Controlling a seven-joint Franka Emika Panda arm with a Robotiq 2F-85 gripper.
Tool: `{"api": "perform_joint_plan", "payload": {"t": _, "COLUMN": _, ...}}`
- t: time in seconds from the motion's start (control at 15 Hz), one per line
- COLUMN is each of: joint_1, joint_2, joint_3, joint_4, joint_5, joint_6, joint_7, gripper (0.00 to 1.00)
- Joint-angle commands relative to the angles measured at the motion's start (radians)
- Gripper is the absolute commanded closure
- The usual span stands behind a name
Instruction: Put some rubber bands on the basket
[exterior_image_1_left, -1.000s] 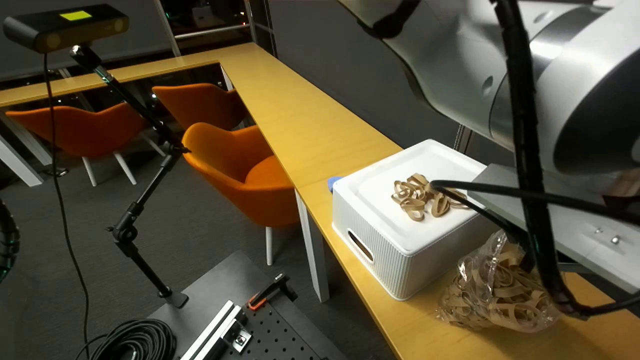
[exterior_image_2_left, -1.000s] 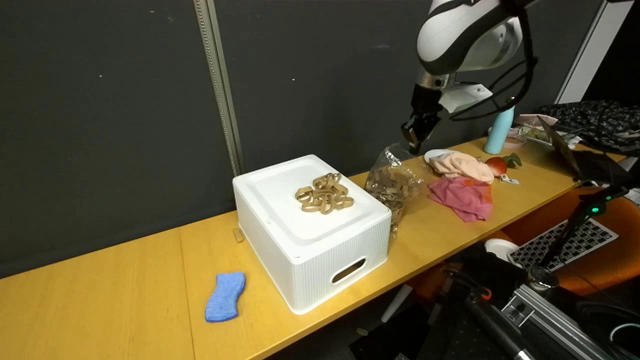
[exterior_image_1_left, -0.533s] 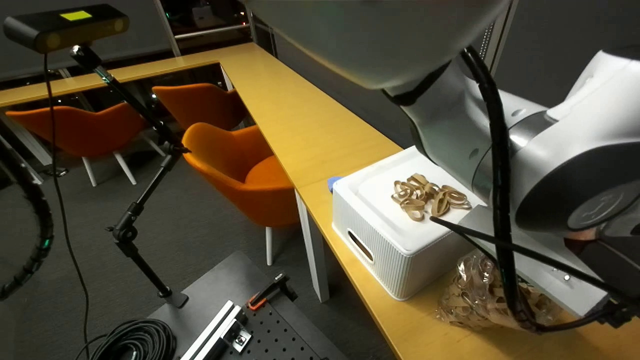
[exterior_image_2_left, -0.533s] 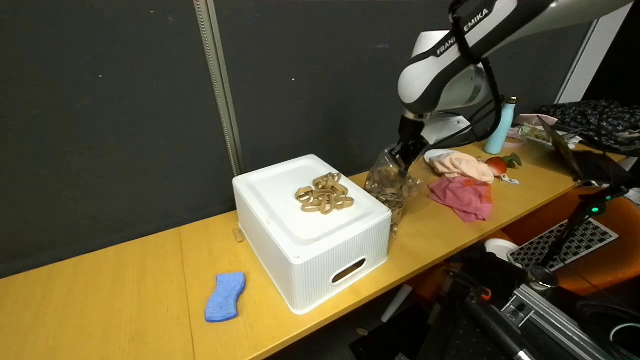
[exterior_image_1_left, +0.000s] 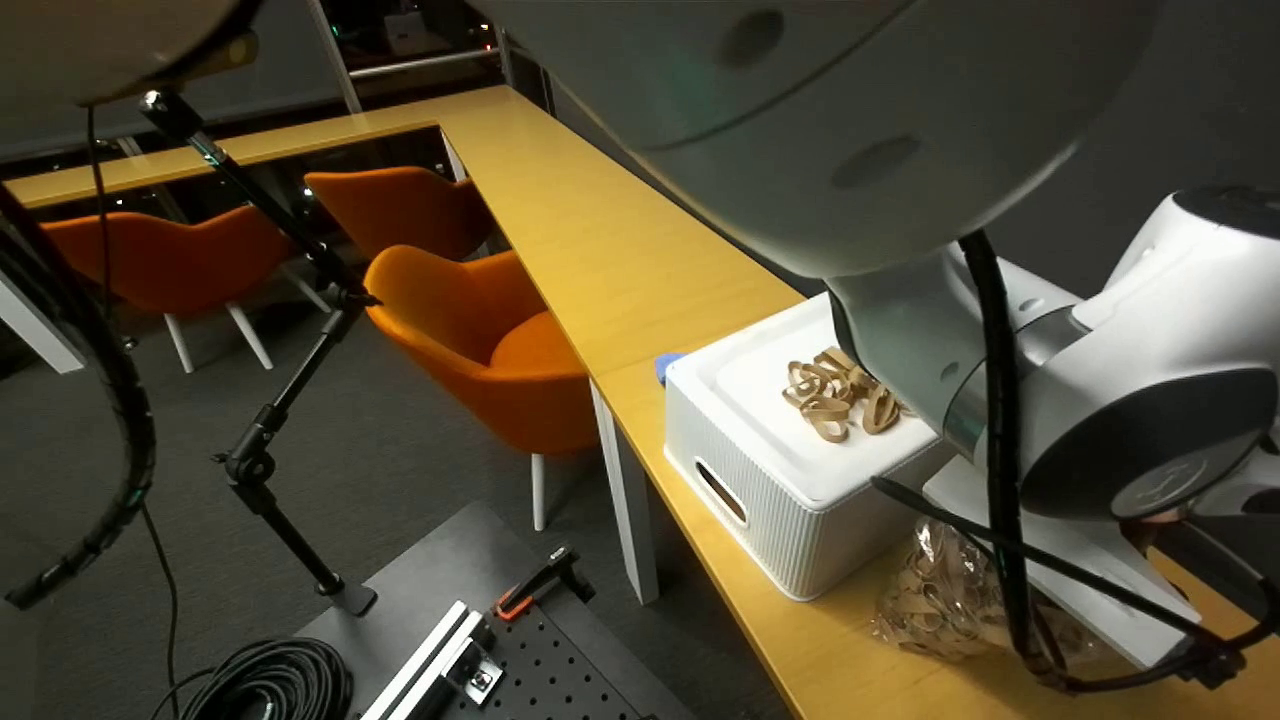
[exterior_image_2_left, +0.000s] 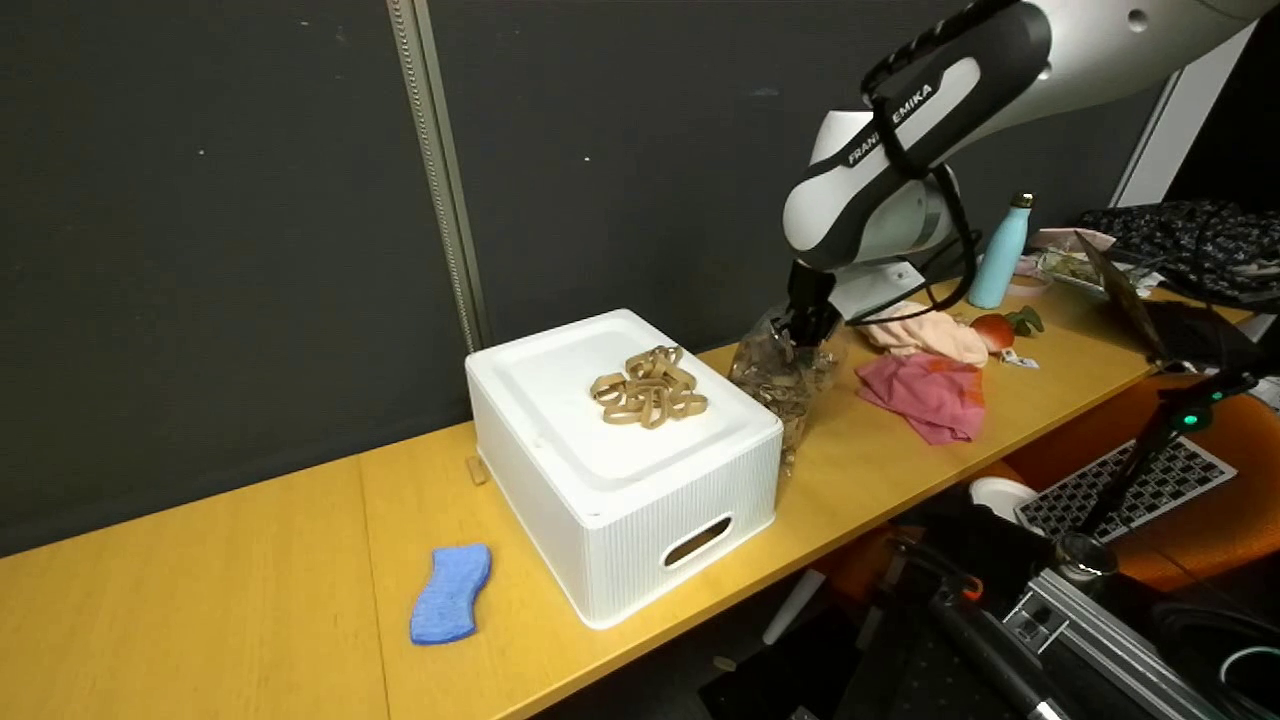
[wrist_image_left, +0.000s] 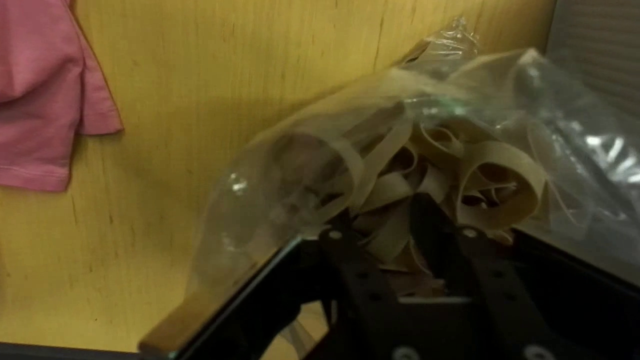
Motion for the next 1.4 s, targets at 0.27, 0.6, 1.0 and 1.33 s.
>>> {"api": "perform_joint_plan", "payload": {"t": 0.27, "joint_1": -0.040, "joint_2": 0.092, "joint_3": 0.062, "joint_4": 0.042, "joint_5": 0.020, "joint_6": 0.032, "joint_7": -0.048, "gripper": 0.06}}
{"api": "perform_joint_plan", "payload": {"t": 0.6, "joint_1": -0.048, "joint_2": 0.110, "joint_3": 0.071, "joint_4": 0.060, "joint_5": 0.018, "joint_6": 0.029, "joint_7": -0.061, "gripper": 0.32}}
{"api": "perform_joint_plan", "payload": {"t": 1.0, "joint_1": -0.053, "joint_2": 0.108, "joint_3": 0.074, "joint_4": 0.065, "joint_5": 0.019, "joint_6": 0.026, "joint_7": -0.075, "gripper": 0.77}}
{"api": "perform_joint_plan", "payload": {"t": 1.33, "joint_1": -0.056, "joint_2": 0.106, "joint_3": 0.075, "joint_4": 0.062, "joint_5": 0.020, "joint_6": 0.022, "joint_7": -0.078, "gripper": 1.00}}
